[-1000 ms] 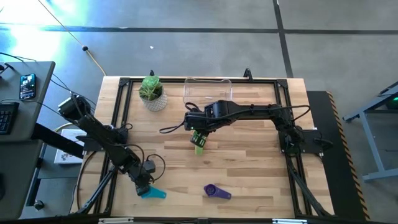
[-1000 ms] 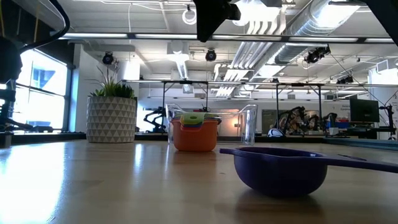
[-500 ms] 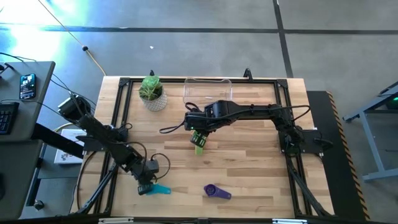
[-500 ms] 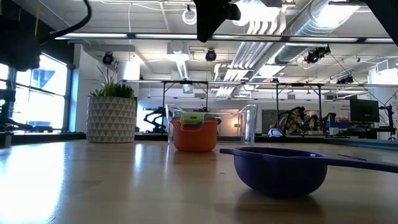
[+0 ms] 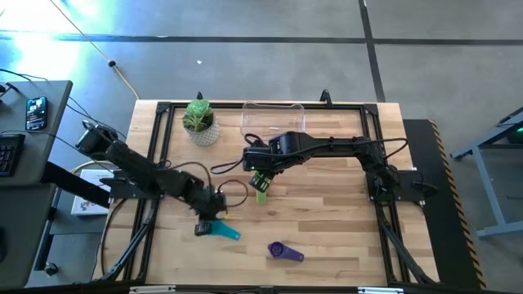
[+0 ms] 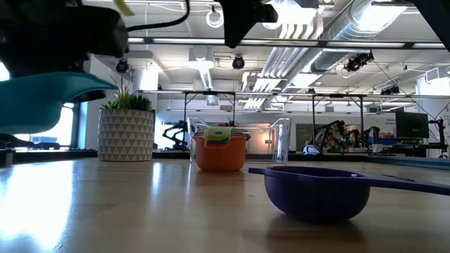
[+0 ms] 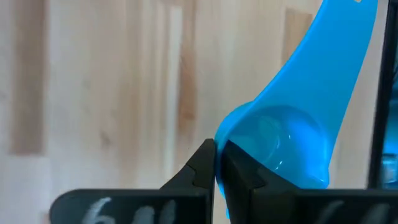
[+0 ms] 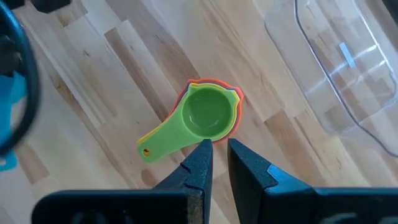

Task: Nest measuring cups in basket
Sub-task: Stack the blue measuring cup on top of the green measuring cup

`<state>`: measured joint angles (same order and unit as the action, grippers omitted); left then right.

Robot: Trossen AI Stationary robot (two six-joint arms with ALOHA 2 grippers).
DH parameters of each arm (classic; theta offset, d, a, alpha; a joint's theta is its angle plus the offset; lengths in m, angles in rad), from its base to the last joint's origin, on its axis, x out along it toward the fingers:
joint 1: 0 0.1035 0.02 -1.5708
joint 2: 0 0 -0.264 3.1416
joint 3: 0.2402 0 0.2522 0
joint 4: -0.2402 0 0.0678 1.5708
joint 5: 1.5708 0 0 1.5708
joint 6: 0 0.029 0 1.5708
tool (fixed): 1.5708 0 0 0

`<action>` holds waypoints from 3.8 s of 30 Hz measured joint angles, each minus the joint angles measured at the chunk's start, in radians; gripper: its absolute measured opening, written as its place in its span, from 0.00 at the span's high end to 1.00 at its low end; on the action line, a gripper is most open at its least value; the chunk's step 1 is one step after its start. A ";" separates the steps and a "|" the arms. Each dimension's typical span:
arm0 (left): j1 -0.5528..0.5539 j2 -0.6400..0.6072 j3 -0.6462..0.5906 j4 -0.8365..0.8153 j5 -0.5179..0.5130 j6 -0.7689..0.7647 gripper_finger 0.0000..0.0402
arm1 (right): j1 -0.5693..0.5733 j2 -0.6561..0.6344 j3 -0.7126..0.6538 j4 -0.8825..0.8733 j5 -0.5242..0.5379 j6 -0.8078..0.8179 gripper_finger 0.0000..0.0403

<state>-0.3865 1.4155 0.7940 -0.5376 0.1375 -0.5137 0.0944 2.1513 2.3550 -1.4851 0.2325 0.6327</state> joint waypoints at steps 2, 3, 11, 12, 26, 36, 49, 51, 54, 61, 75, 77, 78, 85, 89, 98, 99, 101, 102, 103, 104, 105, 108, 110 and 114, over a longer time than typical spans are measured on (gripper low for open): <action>0.039 0.000 0.016 -0.018 0.001 0.081 0.98 | 0.000 0.000 0.000 -0.004 0.000 0.034 0.90; 0.058 0.000 0.023 -0.030 0.001 0.125 0.98 | 0.000 0.000 0.000 -0.009 0.000 0.053 0.90; 0.180 0.000 0.050 -0.100 -0.021 0.500 0.98 | 0.000 0.000 0.000 -0.065 0.003 0.211 0.90; 0.193 0.000 0.050 -0.100 -0.029 0.551 0.98 | 0.000 0.000 0.000 -0.068 0.003 0.229 0.90; 0.244 0.000 0.050 -0.059 -0.146 1.029 0.98 | 0.000 0.000 0.000 -0.068 0.048 0.441 0.90; 0.244 0.000 0.044 -0.067 -0.147 1.024 0.98 | 0.000 0.000 0.000 -0.065 0.049 0.542 0.90; 0.244 0.093 0.038 -0.059 -0.134 1.011 0.98 | 0.000 0.000 0.000 -0.051 0.049 0.564 0.90; 0.244 0.109 0.037 -0.051 -0.131 0.987 0.98 | 0.000 0.000 0.000 -0.049 0.049 0.564 0.90; 0.244 0.114 0.038 -0.037 -0.124 0.980 0.98 | 0.000 0.000 0.000 -0.047 0.049 0.564 0.90; 0.244 0.115 0.038 -0.036 -0.124 1.013 0.97 | 0.000 0.000 0.000 -0.043 0.049 0.560 0.90; 0.244 0.115 0.038 -0.033 -0.124 1.012 0.85 | 0.000 0.000 0.000 -0.042 0.049 0.553 0.90; 0.244 0.115 0.038 -0.033 -0.123 0.994 0.84 | 0.000 0.000 0.000 -0.042 0.049 0.553 0.90; 0.244 0.115 0.038 -0.034 -0.123 0.987 0.83 | 0.000 0.000 0.000 -0.042 0.049 0.553 0.90; 0.244 0.098 0.117 -0.153 -0.123 0.944 0.82 | 0.000 0.000 0.000 -0.030 0.048 0.553 0.90; 0.244 0.057 0.166 -0.239 -0.125 0.900 0.82 | 0.000 0.000 0.000 0.002 0.045 0.534 0.90; 0.249 -0.123 0.169 -0.425 -0.135 0.746 0.83 | 0.007 0.000 0.000 0.108 0.126 0.429 0.90; 0.249 -0.142 0.169 -0.436 -0.135 0.726 0.83 | 0.007 0.000 0.000 0.121 0.137 0.417 0.90; 0.249 -0.183 0.169 -0.468 -0.135 0.690 0.83 | 0.007 0.000 -0.001 0.153 0.138 0.387 0.90; 0.249 -0.204 0.169 -0.490 -0.135 0.671 0.83 | 0.006 0.000 -0.001 0.176 0.138 0.375 0.90; 0.249 -0.224 0.169 -0.501 -0.135 0.651 0.83 | 0.006 0.000 -0.001 0.196 0.138 0.358 0.90; 0.249 -0.242 0.169 -0.511 -0.135 0.635 0.83 | 0.006 0.000 -0.001 0.217 0.138 0.344 0.90; 0.249 -0.261 0.169 -0.531 -0.135 0.617 0.83 | 0.006 0.000 -0.001 0.248 0.138 0.327 0.90; 0.249 -0.315 0.170 -0.583 -0.138 0.568 0.83 | 0.006 -0.005 -0.001 0.346 0.138 0.268 0.90; 0.249 -0.347 0.169 -0.639 -0.156 0.531 0.83 | 0.006 -0.013 -0.001 0.433 0.136 0.227 0.90; 0.249 -0.401 0.168 -0.728 -0.194 0.490 0.83 | 0.006 -0.035 -0.001 0.558 0.136 0.156 0.90</action>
<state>-0.1375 1.0144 0.9623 -1.2660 -0.0561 -0.0235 0.1009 2.1159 2.3543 -0.9273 0.3681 0.7883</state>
